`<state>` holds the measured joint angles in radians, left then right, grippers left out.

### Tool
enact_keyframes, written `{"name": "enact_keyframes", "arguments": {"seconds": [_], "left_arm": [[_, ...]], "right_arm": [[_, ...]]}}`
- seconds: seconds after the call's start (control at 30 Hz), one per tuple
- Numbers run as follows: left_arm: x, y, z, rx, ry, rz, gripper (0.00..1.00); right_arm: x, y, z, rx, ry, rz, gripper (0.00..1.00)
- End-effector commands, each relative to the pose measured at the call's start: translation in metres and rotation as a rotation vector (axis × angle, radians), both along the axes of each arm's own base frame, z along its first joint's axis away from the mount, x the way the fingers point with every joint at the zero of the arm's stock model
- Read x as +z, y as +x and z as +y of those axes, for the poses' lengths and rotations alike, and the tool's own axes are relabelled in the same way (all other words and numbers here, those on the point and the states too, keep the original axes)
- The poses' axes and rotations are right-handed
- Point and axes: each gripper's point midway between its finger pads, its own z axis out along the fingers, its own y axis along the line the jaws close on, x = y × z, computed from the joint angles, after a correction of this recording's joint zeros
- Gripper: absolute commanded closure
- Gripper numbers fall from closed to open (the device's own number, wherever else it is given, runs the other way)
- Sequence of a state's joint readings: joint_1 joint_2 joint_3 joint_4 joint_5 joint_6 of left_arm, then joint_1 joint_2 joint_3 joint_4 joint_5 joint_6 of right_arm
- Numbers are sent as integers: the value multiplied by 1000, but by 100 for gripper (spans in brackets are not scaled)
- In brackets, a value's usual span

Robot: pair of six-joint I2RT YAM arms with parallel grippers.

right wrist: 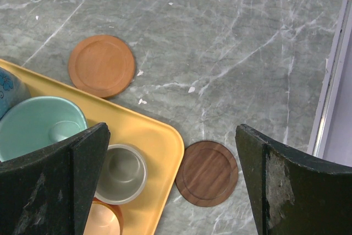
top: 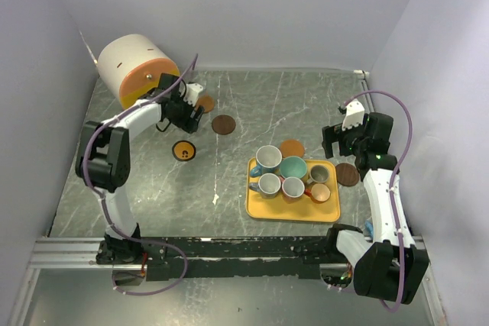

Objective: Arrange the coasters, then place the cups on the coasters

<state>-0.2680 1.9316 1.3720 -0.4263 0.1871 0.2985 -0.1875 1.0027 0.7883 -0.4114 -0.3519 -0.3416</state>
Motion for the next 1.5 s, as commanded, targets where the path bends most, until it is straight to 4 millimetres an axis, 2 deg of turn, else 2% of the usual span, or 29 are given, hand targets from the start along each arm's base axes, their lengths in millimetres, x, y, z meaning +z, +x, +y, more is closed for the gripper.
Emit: {"name": "enact_keyframes", "arguments": {"seconds": [0.0,0.1,0.2,0.3,0.4,0.7,0.9,1.03,1.23,1.47], "left_arm": [[56,-8,-53,-172,-221,-145,15],[67,-22,-82,-262,-308,-163,13],[68,-30,-104,-310,-343,-163,11],[65,-23,-116,-288,-324,-173,11],[59,-8,-122,-236,-287,-196,12],[25,36,-124,-134,-174,-186,19],[1,44,-128,-127,-155,-143,23],[-12,50,-122,-98,-118,-139,23],[-22,49,-114,-48,-95,-115,20],[-40,28,-117,-46,-119,-1,24]], "right_arm": [[-4,-2,3,14,4,8,0],[-5,-2,2,11,4,11,0],[-6,-1,1,3,2,12,0],[-6,-1,1,1,2,13,0],[-7,-1,1,-1,2,17,0],[-9,-1,0,-1,1,23,0],[-10,0,0,2,-1,27,0],[-10,-1,0,0,-3,26,0],[-10,-2,-1,-2,-10,26,0],[-12,-1,-1,-1,-10,31,0]]}}
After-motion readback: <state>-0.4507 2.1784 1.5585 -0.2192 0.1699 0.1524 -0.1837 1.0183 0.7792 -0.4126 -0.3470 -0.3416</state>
